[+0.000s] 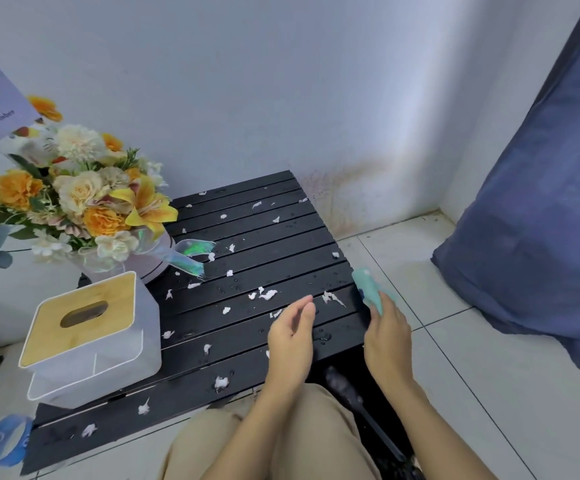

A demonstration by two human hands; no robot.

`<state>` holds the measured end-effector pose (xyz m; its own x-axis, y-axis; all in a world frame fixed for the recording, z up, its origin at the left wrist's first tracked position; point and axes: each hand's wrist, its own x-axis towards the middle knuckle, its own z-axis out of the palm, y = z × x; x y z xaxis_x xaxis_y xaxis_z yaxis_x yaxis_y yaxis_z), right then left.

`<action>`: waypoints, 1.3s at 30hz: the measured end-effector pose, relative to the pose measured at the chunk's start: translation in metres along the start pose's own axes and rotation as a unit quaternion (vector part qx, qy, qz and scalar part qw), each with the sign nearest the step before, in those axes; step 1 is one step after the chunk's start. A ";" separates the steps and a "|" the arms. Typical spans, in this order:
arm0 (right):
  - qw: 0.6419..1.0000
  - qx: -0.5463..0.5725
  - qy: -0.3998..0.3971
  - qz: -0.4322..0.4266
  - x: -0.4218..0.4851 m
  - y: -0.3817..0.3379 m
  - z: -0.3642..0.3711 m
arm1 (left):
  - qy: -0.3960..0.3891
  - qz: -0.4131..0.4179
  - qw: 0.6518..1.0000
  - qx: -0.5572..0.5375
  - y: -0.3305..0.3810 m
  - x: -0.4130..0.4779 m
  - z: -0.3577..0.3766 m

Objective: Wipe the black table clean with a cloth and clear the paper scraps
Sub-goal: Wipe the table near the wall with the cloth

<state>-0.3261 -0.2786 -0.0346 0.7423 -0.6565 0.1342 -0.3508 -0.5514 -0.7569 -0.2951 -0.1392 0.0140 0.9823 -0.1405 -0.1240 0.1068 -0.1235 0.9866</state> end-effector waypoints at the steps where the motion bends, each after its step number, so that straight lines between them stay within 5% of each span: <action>1: 1.000 0.027 -0.001 0.006 0.000 -0.005 -0.005 | -0.024 -0.044 0.997 -0.052 0.006 0.001 0.008; 5: 0.994 0.097 -0.036 -0.044 -0.020 -0.038 -0.024 | -0.134 -0.234 0.916 -0.296 0.025 0.011 0.029; 9: 0.968 0.065 -0.174 -0.170 -0.049 -0.059 -0.034 | -0.197 -0.299 0.843 -0.401 0.035 0.015 0.021; 11: 0.964 0.070 -0.179 -0.185 -0.057 -0.062 -0.039 | -0.183 -0.331 0.819 -0.432 0.035 0.012 0.011; 17: 0.968 0.209 -0.044 -0.129 -0.026 -0.069 -0.050 | -0.137 -0.307 0.838 -0.430 0.033 0.034 -0.033; 23: 0.980 0.190 -0.059 0.030 0.087 -0.057 0.013 | -0.076 -0.258 0.866 -0.420 0.036 0.105 -0.077; 28: 0.978 0.116 -0.161 0.065 0.195 -0.055 0.093 | -0.048 -0.223 0.927 -0.297 0.042 0.200 -0.096; 33: 0.947 0.129 -0.295 0.012 0.256 -0.060 0.140 | 0.074 -0.087 0.991 -0.076 0.080 0.294 -0.083; 36: 0.947 0.126 -0.296 -0.006 0.266 -0.053 0.153 | 0.053 0.004 0.994 0.098 0.092 0.355 -0.071; 39: 0.951 0.122 -0.282 -0.024 0.267 -0.050 0.158 | 0.019 0.087 0.955 0.282 0.091 0.411 -0.060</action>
<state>-0.0204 -0.3448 -0.0623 0.9668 -0.2139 -0.1399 -0.2163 -0.3935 -0.8935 0.1277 -0.1493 0.0590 0.9838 -0.1719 0.0515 -0.1477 -0.6130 0.7761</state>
